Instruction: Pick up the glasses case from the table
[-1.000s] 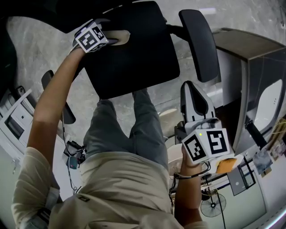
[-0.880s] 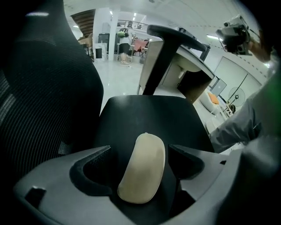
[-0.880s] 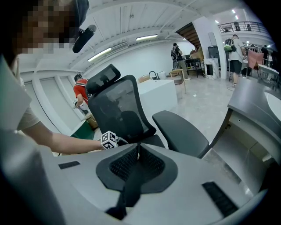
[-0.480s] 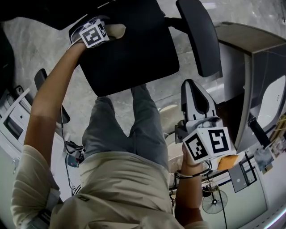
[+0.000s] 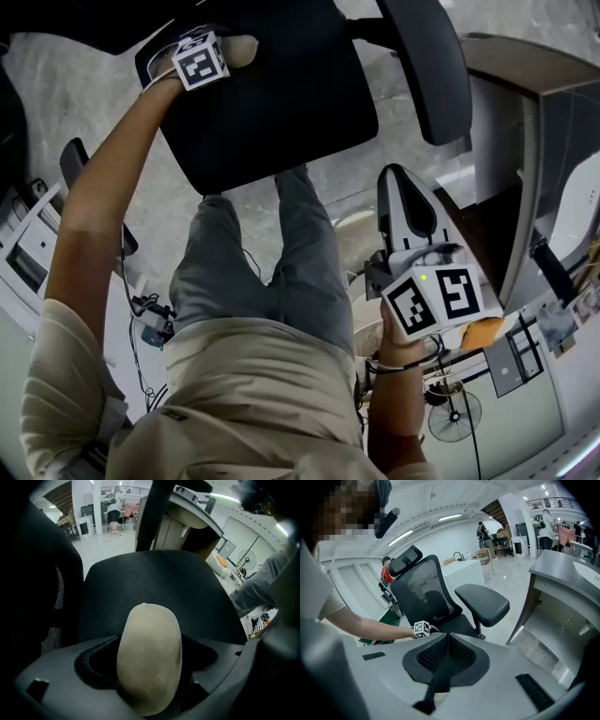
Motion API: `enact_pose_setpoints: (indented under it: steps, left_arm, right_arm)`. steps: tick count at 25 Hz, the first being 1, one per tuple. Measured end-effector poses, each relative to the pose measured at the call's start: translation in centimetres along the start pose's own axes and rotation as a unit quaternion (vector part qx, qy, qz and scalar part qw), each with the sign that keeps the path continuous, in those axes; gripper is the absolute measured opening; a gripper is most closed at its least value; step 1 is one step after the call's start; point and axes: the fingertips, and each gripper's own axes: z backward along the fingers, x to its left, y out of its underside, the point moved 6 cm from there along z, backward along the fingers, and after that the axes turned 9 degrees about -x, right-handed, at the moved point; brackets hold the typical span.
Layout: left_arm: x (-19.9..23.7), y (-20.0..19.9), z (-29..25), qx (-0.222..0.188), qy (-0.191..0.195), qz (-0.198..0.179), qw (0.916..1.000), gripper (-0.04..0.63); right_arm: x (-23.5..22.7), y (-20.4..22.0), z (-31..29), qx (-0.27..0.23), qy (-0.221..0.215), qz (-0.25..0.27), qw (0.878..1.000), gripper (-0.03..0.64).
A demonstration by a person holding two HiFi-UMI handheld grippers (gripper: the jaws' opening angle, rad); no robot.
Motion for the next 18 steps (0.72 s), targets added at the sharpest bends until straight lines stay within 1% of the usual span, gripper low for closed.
enact_pose_setpoints:
  steps: [2, 5, 6, 7, 9, 10, 12, 13, 15, 18]
  left_arm:
    - [0.0, 0.1, -0.3, 0.008, -0.002, -0.019, 0.9998, 0.402]
    - [0.6, 0.0, 0.0, 0.039, -0.032, -0.073, 0.996, 0.402]
    - [0.7, -0.1, -0.2, 0.043, -0.033, -0.082, 0.9952, 0.402]
    - [0.6, -0.2, -0.4, 0.043, -0.027, -0.082, 0.9953, 0.402]
    - [-0.2, 0.0, -0.9, 0.04, -0.007, -0.071, 0.9966, 0.402]
    - [-0.3, 0.1, -0.9, 0.039, -0.01, -0.071, 0.9967, 0.402]
    - [-0.1, -0.2, -0.4, 0.035, -0.036, -0.083, 0.9952, 0.402]
    - [-0.3, -0.1, -0.5, 0.033, -0.038, -0.083, 0.9953, 0.402]
    - [-1.1, 0.1, -0.8, 0.027, -0.03, -0.075, 0.9964, 0.4]
    - [-1.5, 0.2, -0.7, 0.016, -0.041, -0.063, 0.997, 0.399]
  right_arm:
    - [-0.1, 0.4, 0.1, 0.002, 0.003, -0.003, 1.0, 0.028]
    - [-0.2, 0.9, 0.0, 0.003, 0.006, -0.008, 1.0, 0.028]
    - [-0.3, 1.1, -0.1, 0.004, 0.006, -0.009, 1.0, 0.028]
    - [-0.2, 1.2, -0.2, 0.005, 0.006, -0.01, 1.0, 0.028]
    - [0.1, 1.6, -0.6, 0.008, 0.005, -0.013, 1.0, 0.028]
    - [0.3, 1.6, -0.8, 0.008, 0.004, -0.014, 1.0, 0.028]
    - [0.7, 1.5, -1.2, 0.007, 0.002, -0.014, 1.0, 0.028]
    - [0.9, 1.5, -1.3, 0.006, 0.001, -0.014, 1.0, 0.028]
    - [1.1, 1.3, -1.5, 0.005, -0.002, -0.012, 1.0, 0.028]
    - [1.3, 1.1, -1.6, 0.003, -0.003, -0.009, 1.0, 0.028]
